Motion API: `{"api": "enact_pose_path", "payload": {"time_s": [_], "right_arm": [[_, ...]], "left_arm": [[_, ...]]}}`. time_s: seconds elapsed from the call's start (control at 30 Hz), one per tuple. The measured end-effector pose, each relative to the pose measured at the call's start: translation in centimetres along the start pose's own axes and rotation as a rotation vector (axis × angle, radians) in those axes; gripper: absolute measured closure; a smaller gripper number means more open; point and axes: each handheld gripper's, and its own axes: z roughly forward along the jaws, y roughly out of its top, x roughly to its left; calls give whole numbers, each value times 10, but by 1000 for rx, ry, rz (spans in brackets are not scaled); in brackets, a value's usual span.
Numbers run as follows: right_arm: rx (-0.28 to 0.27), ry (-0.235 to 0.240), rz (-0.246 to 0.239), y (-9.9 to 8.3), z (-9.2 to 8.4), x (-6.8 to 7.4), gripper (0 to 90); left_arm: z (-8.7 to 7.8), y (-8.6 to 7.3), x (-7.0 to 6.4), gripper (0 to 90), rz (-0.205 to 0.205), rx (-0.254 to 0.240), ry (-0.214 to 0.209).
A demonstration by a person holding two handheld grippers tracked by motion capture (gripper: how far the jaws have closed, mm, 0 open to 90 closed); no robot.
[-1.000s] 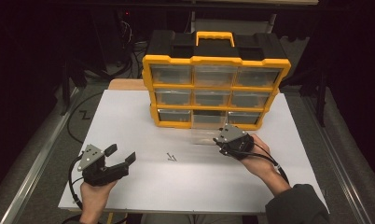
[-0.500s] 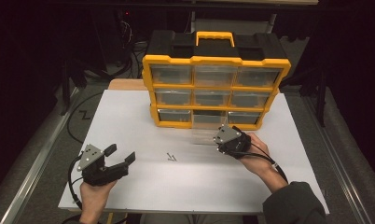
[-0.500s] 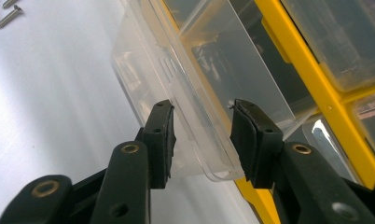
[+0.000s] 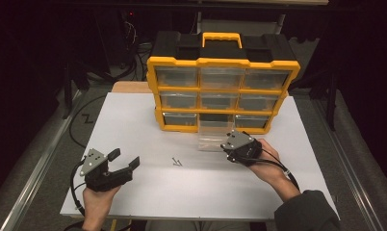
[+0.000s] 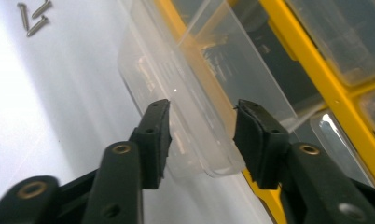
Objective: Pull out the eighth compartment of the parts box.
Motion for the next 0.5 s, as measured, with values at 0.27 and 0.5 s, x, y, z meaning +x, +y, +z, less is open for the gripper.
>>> {"api": "enact_pose_path", "payload": {"time_s": [0.27, 0.5], "right_arm": [[-68, 36, 120, -8, -16, -9, 504], [-112, 46, 230, -21, -30, -16, 471]], "left_arm": [[0, 0, 0, 215, 0, 1, 1], [1, 0, -1, 215, 0, 1, 3]]}}
